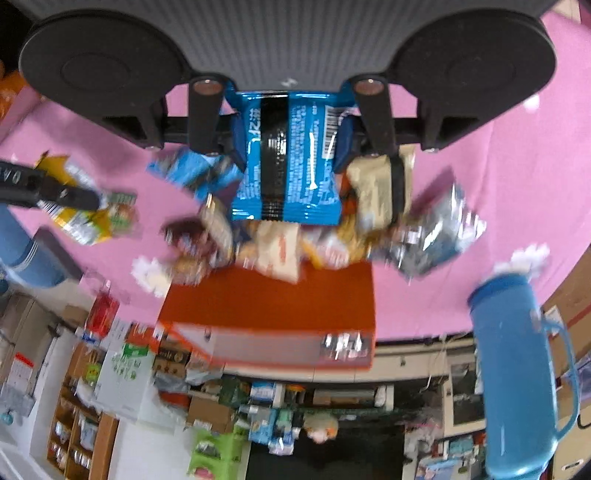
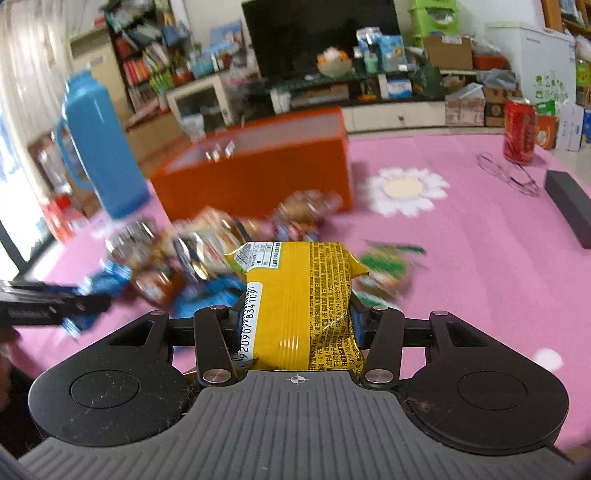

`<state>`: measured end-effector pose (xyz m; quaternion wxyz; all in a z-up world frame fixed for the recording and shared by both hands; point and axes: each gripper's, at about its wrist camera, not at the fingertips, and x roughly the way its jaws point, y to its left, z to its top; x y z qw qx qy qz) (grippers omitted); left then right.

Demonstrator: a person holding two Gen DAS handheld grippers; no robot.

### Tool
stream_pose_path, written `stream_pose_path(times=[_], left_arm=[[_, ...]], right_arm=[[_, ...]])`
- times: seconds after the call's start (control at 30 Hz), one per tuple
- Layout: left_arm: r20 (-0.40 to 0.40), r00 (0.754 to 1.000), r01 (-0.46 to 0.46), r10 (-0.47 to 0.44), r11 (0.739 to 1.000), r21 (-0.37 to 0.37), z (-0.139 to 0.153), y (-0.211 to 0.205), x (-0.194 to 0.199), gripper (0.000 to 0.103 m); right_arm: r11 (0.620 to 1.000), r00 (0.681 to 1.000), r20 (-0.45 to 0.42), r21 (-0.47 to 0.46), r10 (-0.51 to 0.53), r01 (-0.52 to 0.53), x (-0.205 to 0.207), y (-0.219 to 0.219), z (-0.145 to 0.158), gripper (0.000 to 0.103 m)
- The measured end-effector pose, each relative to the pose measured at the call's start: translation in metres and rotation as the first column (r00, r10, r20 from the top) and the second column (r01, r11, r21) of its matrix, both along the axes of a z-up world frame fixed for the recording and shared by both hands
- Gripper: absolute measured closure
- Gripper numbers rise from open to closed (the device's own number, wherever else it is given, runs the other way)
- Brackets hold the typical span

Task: Organize snacks
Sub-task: 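Drop the yellow striped bag into the box with the right tool while the left drops the blue packet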

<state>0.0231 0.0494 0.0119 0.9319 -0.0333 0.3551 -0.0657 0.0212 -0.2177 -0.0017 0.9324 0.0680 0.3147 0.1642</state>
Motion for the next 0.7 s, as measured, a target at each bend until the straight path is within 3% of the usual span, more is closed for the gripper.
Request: stream_pose_path(times=[0.1, 0.2, 0.37, 0.57, 0.7], left_arm=[[0.072, 0.997, -0.012, 0.011, 1.000, 0.018, 0.029, -0.003, 0.029, 0.058], [0.145, 0.989, -0.030, 0.031, 1.000, -0.010, 0.055, -0.007, 0.064, 0.058], [0.191, 0.980, -0.046, 0.059, 0.996, -0.073, 0.068, -0.016, 0.146, 0.058], [0.128, 0.988, -0.064, 0.083, 0.987, -0.147, 0.047, -0.021, 0.233, 0.058], [0.082, 0.993, -0.068, 0.081, 0.985, -0.160, 0.023, -0.018, 0.257, 0.058]], right_arm=[[0.999, 1.000, 0.019, 0.028, 0.023, -0.024, 0.019, 0.008, 0.015, 0.073], [0.999, 0.997, 0.068, 0.038, 0.022, -0.025, 0.054, 0.013, 0.039, 0.073], [0.999, 0.985, 0.174, 0.040, -0.014, 0.008, 0.136, 0.029, 0.071, 0.073], [0.997, 0.985, 0.163, 0.063, -0.052, 0.043, 0.226, 0.055, 0.049, 0.073], [0.998, 0.992, 0.113, 0.042, -0.056, 0.051, 0.260, 0.068, 0.019, 0.073]])
